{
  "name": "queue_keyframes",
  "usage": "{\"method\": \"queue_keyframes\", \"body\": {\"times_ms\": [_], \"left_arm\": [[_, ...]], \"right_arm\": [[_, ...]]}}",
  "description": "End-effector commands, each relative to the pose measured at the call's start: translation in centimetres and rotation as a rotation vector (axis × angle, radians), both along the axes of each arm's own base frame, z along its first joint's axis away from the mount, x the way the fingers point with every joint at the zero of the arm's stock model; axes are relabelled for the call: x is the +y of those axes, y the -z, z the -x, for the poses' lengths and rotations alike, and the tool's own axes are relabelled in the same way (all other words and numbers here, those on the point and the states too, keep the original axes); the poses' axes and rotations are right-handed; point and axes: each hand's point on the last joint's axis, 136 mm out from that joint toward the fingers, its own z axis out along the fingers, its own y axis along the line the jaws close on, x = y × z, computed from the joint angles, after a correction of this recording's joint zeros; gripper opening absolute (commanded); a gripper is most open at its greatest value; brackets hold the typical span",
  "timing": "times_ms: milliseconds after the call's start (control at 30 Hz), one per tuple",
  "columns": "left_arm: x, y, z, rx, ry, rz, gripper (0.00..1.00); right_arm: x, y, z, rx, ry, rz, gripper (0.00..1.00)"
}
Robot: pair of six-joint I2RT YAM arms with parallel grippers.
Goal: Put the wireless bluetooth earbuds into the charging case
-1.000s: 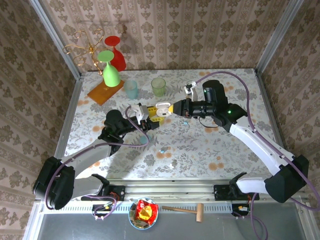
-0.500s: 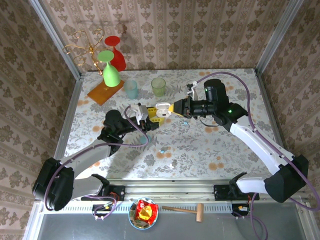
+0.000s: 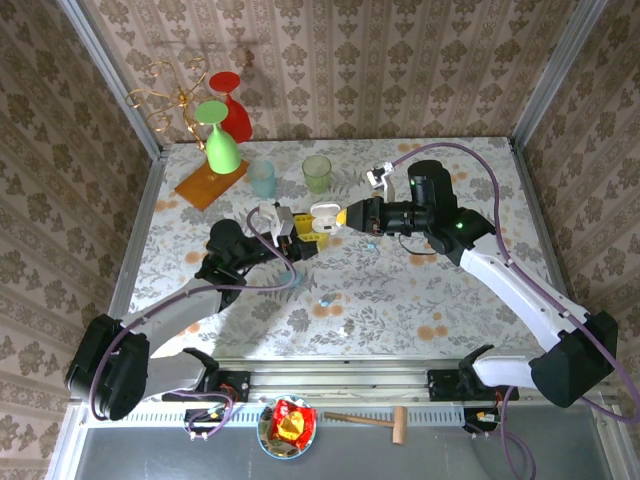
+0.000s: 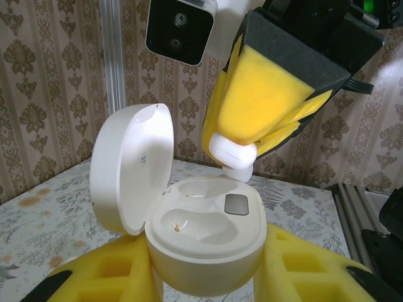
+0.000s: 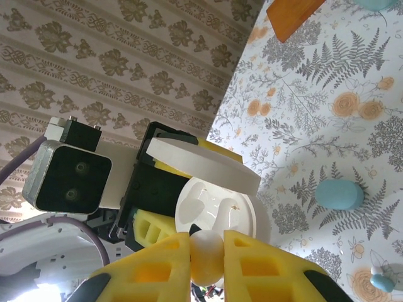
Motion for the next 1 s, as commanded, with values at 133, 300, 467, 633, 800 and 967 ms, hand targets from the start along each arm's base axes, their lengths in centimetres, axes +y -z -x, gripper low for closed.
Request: {"method": "queue_keyframes", "body": {"times_ms": [133, 300, 467, 633, 800, 967], "left_arm": [[0.0, -2.0, 0.2, -0.057, 0.017, 0.044, 0.25], [0.0, -2.1, 0.2, -0.060, 0.022, 0.045, 0.25], [0.0, -2.4, 0.5, -0.063, 0.037, 0.049, 0.25], [0.1, -2.3, 0.7, -0.066, 0.042, 0.048, 0.25], [0.1, -2.7, 0.8, -0.069, 0.042, 0.055, 0.25], [0.1, -3.0, 0.8, -0.076, 0.038, 0.059, 0.25]], "right_arm": [[0.6, -1.3, 0.8, -0.102, -0.027, -0.007, 0.15], [0.7, -1.1, 0.8, -0.135, -0.025, 0.027, 0.16], [0.5, -0.5, 0.2, -0.157, 0.013, 0.058, 0.16], [-0.1, -0.5, -0.4, -0.187, 0.060, 0.084, 0.17], [0.0, -0.2, -0.6, -0.191, 0.060, 0.086, 0.18], [0.3, 0.3, -0.4, -0.170, 0.043, 0.084, 0.19]]}}
